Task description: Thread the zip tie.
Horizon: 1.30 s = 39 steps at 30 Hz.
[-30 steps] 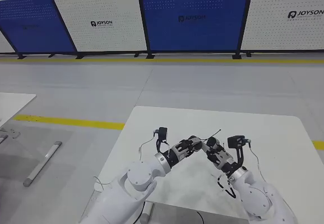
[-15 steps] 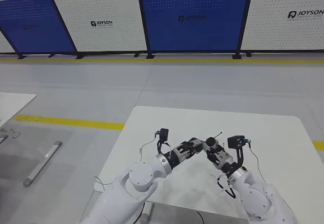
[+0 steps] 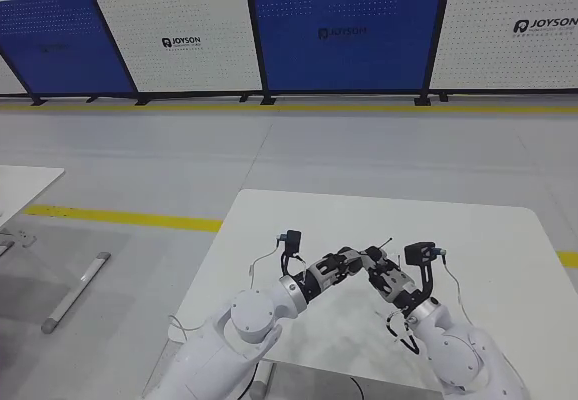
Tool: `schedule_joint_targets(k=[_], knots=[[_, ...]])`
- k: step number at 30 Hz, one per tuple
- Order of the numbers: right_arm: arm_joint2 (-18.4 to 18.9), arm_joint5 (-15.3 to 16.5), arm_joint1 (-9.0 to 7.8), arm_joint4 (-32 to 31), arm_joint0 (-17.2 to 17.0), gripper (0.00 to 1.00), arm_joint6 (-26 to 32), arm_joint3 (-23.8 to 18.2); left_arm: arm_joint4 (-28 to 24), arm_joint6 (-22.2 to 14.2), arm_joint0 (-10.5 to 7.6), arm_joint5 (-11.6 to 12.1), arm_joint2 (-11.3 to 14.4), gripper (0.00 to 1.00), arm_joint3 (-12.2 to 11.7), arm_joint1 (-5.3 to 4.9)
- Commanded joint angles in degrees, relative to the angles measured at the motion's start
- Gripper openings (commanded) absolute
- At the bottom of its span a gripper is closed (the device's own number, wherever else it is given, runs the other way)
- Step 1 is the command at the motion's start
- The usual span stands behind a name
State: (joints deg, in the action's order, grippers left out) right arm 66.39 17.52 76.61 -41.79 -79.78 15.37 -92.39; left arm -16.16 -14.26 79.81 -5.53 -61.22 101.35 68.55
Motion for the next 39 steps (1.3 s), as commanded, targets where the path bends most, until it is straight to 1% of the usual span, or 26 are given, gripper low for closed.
schedule_joint_targets(k=[1,3,5,8,9,13,19,27,39], knots=[[-0.1,-0.1,-0.03,0.0,0.0,0.11,0.0,0.0,-0.1,0.1,-0.04,0.0,0.0,0.0,0.0,0.02],[-0.2,-0.1,-0.06,0.0,0.1,0.12,0.1,0.0,-0.3,0.2,-0.05,0.1,-0.1,0.0,0.0,0.04],[-0.2,-0.1,-0.11,0.0,0.1,0.11,0.1,0.0,-0.3,0.2,-0.08,0.1,-0.1,0.0,-0.1,0.06],[-0.3,-0.1,-0.16,0.0,0.1,0.07,0.1,0.0,-0.3,0.3,-0.11,0.0,-0.1,0.0,-0.1,0.08],[-0.4,-0.1,-0.18,0.1,0.1,0.03,0.1,0.0,-0.3,0.3,-0.13,0.0,-0.1,0.0,-0.2,0.09],[-0.5,-0.1,-0.26,0.3,0.3,0.0,0.3,0.1,-0.4,0.5,-0.28,-0.1,0.0,0.0,-0.4,0.13],[-0.6,-0.1,-0.36,0.5,0.4,0.0,0.3,0.2,-0.4,0.5,-0.41,-0.2,0.0,0.0,-0.4,0.19],[-1.4,-0.3,-0.42,0.3,1.1,0.0,1.0,1.0,-0.8,0.3,-0.45,1.6,0.2,0.0,-0.3,0.3],[-2.5,-0.7,-0.5,0.0,1.9,0.0,1.8,1.7,-1.2,-0.1,-0.48,3.1,0.0,0.0,0.1,0.38]])
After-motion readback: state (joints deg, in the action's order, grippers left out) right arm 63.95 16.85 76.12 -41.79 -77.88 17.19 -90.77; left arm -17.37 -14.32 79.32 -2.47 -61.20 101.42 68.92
